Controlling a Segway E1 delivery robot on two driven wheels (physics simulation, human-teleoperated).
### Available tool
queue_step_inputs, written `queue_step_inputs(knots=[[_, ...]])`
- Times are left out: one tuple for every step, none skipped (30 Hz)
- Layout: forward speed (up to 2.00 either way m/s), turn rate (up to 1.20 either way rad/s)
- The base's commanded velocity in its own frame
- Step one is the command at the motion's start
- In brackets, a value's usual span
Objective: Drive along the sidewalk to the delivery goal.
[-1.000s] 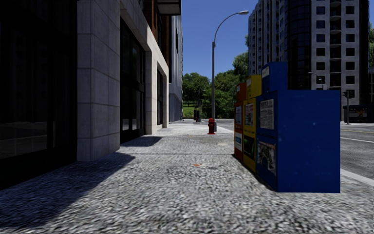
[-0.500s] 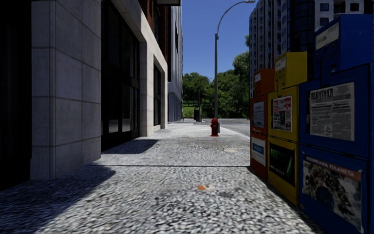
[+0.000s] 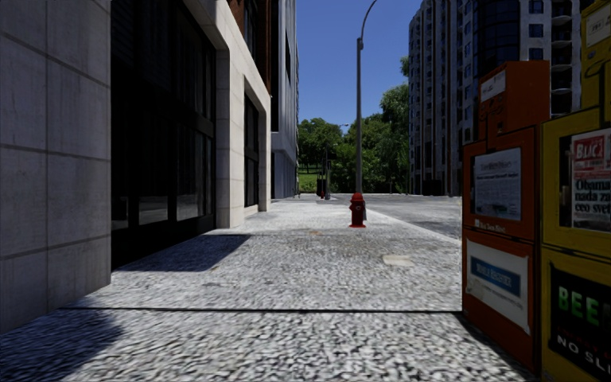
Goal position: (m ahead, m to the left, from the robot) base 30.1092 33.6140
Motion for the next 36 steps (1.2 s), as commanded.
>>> queue_step_inputs(knots=[[2.00, 0.00], [2.00, 0.00], [2.00, 0.00], [2.00, 0.00], [2.00, 0.00], [2.00, 0.00], [2.00, 0.00], [2.00, 0.00], [2.00, 0.00], [2.00, 0.00], [2.00, 0.00], [2.00, 0.00], [2.00, 0.00], [2.00, 0.00], [2.00, 0.00], [2.00, 0.00], [2.00, 0.00], [2.00, 0.00], [2.00, 0.00], [2.00, 0.00], [2.00, 0.00], [2.00, 0.00], [2.00, 0.00], [2.00, 0.00], [2.00, 0.00], [2.00, 0.00], [2.00, 0.00], [2.00, 0.00], [2.00, 0.00], [2.00, 0.00], [2.00, 0.00], [2.00, 0.00], [2.00, 0.00], [2.00, 0.00], [2.00, 0.00], [2.00, 0.00]])
